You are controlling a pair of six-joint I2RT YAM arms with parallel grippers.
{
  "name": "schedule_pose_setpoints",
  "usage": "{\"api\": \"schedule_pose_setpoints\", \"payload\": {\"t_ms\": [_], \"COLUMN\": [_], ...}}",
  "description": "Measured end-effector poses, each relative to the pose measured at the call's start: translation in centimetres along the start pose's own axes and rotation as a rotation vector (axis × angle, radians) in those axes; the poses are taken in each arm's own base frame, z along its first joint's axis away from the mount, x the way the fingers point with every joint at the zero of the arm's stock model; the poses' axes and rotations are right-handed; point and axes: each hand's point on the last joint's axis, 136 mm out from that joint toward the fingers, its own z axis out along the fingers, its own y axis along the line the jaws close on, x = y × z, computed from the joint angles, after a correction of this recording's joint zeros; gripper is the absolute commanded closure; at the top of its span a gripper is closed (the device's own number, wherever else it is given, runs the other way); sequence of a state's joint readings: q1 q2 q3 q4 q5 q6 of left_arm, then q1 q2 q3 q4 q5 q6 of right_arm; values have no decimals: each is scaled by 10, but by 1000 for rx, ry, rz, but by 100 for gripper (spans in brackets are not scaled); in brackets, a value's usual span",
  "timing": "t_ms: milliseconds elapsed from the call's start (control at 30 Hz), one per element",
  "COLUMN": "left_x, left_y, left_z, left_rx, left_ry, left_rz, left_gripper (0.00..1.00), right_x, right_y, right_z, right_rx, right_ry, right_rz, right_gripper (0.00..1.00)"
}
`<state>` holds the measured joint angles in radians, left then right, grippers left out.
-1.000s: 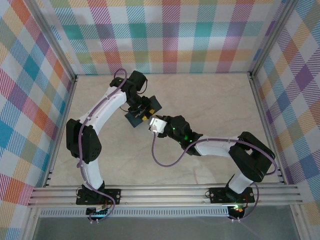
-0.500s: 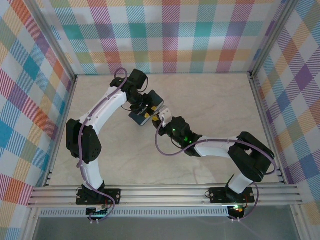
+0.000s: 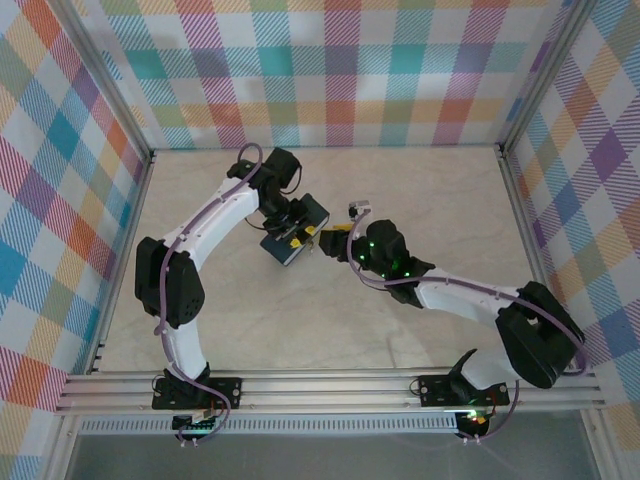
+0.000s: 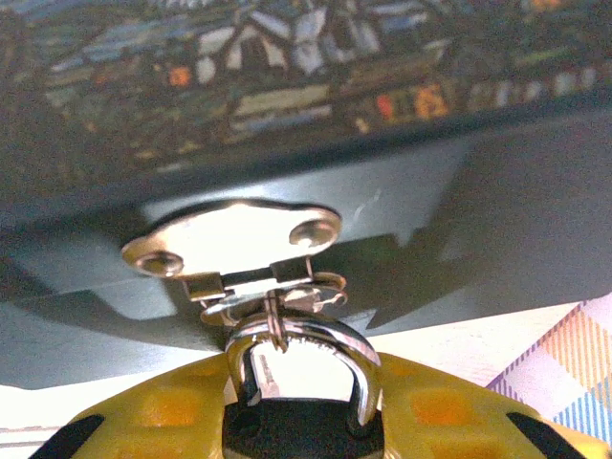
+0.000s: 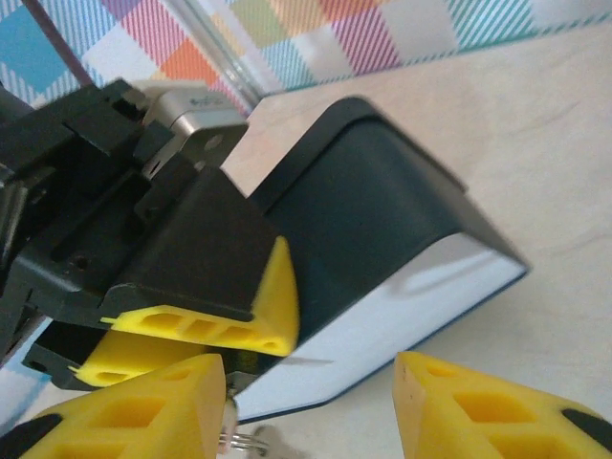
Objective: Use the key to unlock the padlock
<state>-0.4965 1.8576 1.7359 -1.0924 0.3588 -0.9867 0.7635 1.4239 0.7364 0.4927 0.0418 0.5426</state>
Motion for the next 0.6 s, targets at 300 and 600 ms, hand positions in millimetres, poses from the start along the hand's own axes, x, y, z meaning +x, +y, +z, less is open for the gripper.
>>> {"api": "schedule_pose_setpoints", "payload": {"t_ms": [300,600], "left_x": [0,0], "left_y": [-4,-6], "left_z": [0,1], "left_rx": [19,28], "left_ry": [1,8], "left_rz": [-13,-14], "left_gripper": [95,95], "right_x": [25,22], "right_y": [1,14], "right_z": [14,25], "right_rx": [-45,-105], "right_ry": [91,93], "right_rz": [95,124], "right_gripper": [49,50]}}
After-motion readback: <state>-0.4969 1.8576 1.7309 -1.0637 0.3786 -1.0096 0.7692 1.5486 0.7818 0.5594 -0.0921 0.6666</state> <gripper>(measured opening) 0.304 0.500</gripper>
